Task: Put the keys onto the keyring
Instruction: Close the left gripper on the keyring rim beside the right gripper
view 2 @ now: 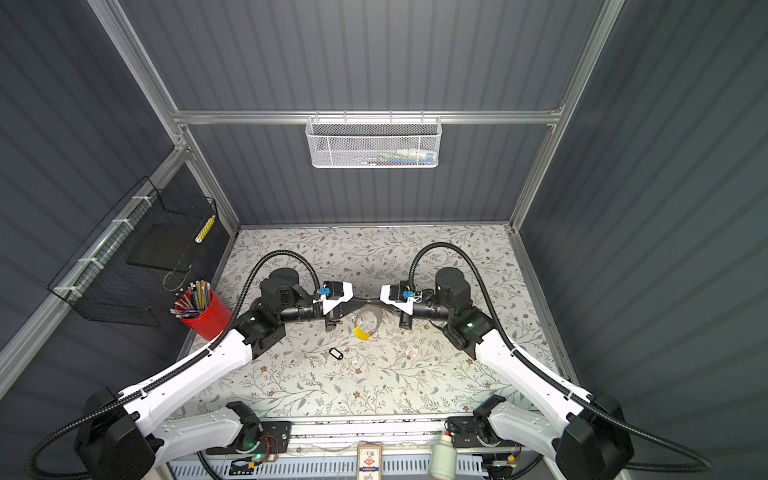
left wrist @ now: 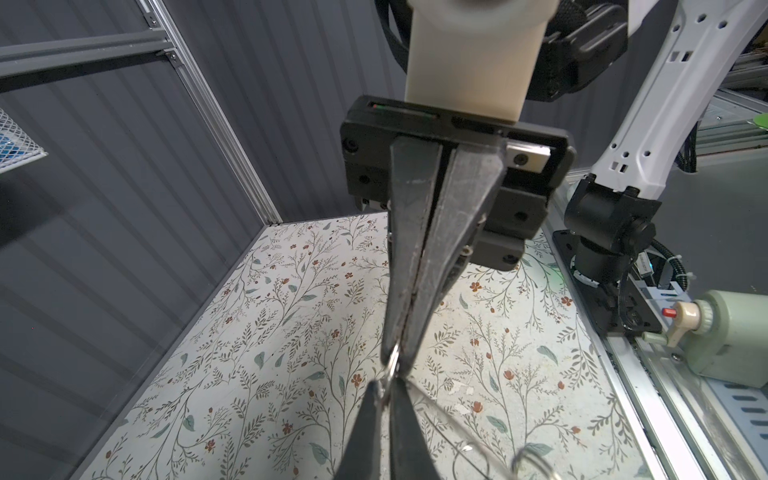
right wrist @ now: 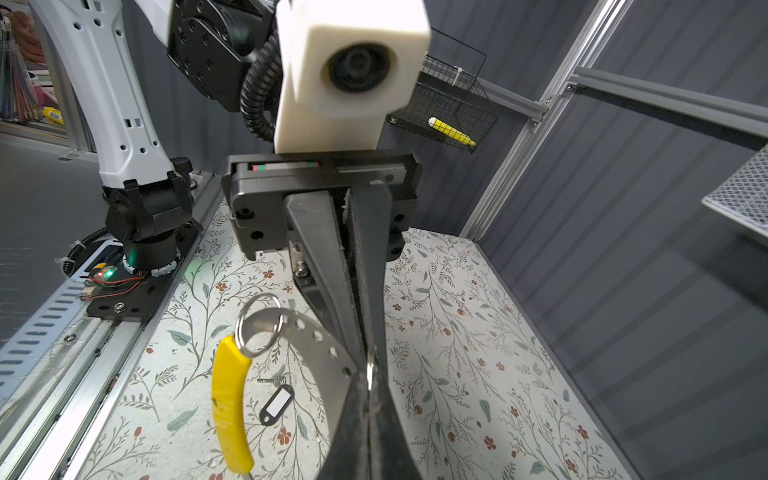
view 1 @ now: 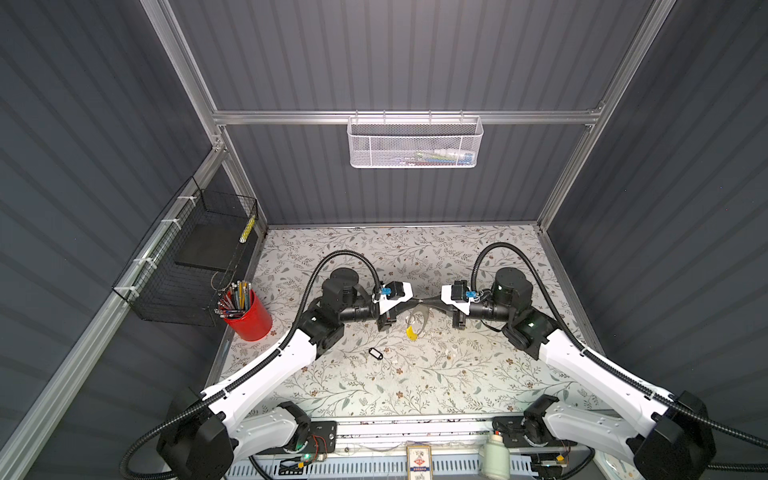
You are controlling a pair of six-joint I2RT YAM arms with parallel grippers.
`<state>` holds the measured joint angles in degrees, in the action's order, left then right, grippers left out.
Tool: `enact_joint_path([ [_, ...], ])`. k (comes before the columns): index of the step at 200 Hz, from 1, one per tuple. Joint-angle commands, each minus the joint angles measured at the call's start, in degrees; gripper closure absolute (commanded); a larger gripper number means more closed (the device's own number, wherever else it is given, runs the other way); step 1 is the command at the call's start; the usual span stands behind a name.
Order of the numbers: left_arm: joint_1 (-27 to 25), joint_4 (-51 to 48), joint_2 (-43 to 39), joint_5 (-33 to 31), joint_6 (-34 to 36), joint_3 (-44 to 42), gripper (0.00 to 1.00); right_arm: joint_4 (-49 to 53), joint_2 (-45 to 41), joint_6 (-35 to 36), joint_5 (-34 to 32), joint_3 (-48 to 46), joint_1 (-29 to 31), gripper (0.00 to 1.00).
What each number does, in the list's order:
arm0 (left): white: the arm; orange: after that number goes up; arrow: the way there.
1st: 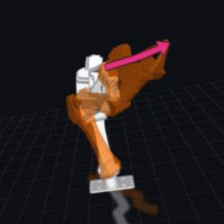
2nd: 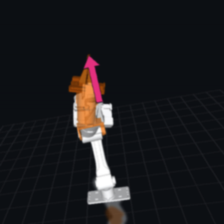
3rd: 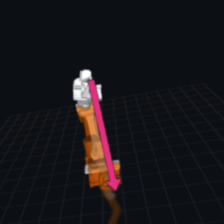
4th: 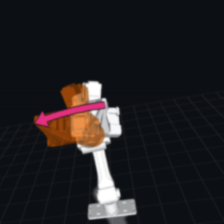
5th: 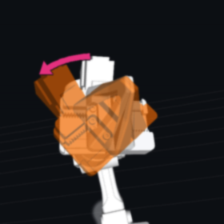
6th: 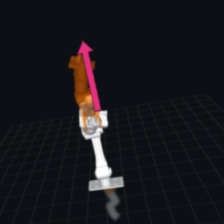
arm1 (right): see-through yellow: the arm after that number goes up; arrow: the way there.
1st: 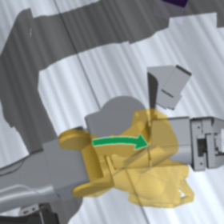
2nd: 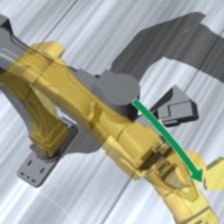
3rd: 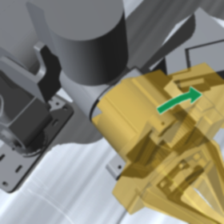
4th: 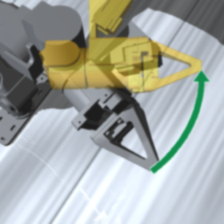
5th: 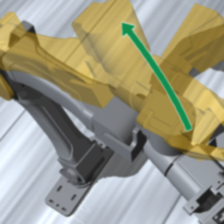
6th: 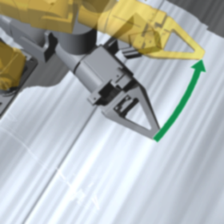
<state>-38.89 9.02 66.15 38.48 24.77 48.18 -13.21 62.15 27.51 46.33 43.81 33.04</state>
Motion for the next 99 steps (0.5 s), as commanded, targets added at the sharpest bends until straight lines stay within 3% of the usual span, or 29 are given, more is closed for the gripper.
enact_joint_path([
  [1,0.37,1.38,0.15,1.03,-0.45,2.18,0.95,1.08,0.47,0.45,2.02,0.22,0.90,1.00],
  [41,0.35,0.61,-0.23,0.79,0.62,2.18,1.00,1.43,0.48,0.37,1.48,0.10,0.99,1.00],
  [51,0.31,-0.16,-0.34,0.29,1.55,2.36,1.00,1.43,0.28,0.18,0.44,-0.04,1.01,0.90],
  [99,0.32,-8.27,-1.37,-5.84,9.67,4.48,1.00,6.81,-4.04,4.56,-8.91,-0.90,0.81,0.71],
])
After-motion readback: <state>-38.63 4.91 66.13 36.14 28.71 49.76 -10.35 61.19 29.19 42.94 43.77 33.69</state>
